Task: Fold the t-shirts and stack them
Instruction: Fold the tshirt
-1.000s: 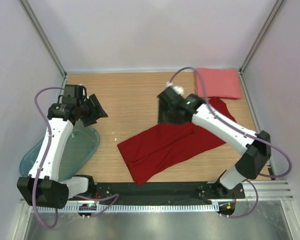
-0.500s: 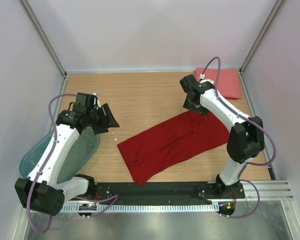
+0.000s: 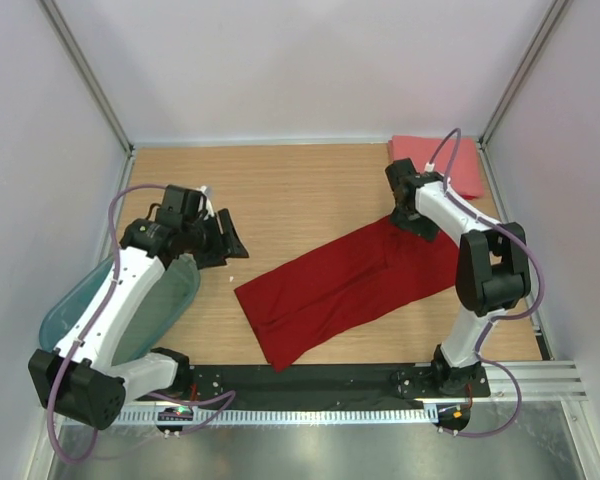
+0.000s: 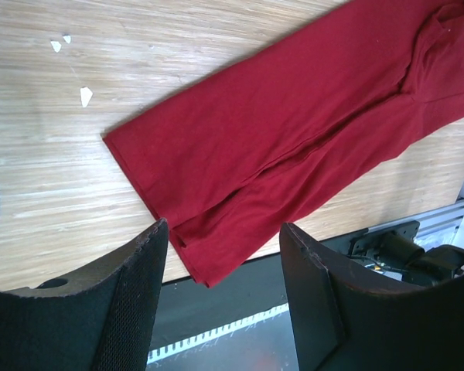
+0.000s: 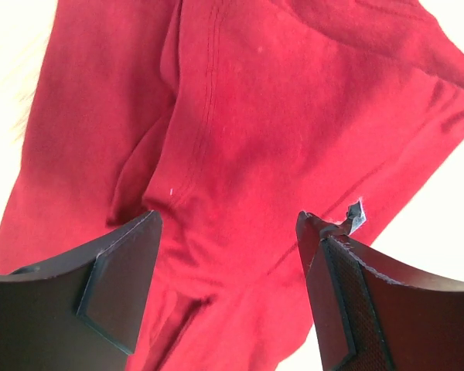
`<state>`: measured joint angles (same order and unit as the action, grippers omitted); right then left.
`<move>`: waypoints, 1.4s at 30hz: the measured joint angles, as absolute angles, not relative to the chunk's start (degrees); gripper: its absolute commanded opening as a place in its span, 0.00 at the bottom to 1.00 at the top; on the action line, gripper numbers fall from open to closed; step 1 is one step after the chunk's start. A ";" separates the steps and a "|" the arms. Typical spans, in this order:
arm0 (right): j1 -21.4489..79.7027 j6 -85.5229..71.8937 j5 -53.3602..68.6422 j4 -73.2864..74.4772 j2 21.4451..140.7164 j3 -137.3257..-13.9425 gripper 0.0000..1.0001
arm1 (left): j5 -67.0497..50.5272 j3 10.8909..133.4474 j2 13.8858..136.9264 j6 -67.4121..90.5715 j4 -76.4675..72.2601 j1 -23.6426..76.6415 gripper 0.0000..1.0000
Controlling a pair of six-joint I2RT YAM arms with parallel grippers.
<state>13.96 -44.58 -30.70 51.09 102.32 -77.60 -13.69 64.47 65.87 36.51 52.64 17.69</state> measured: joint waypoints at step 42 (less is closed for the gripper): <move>36.34 -25.23 -15.40 44.16 152.29 -142.08 0.77 | -3.79 67.55 69.38 36.56 55.37 17.89 0.61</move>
<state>36.34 -25.23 -15.40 44.16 152.29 -142.08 -3.79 67.55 69.38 36.56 55.37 17.89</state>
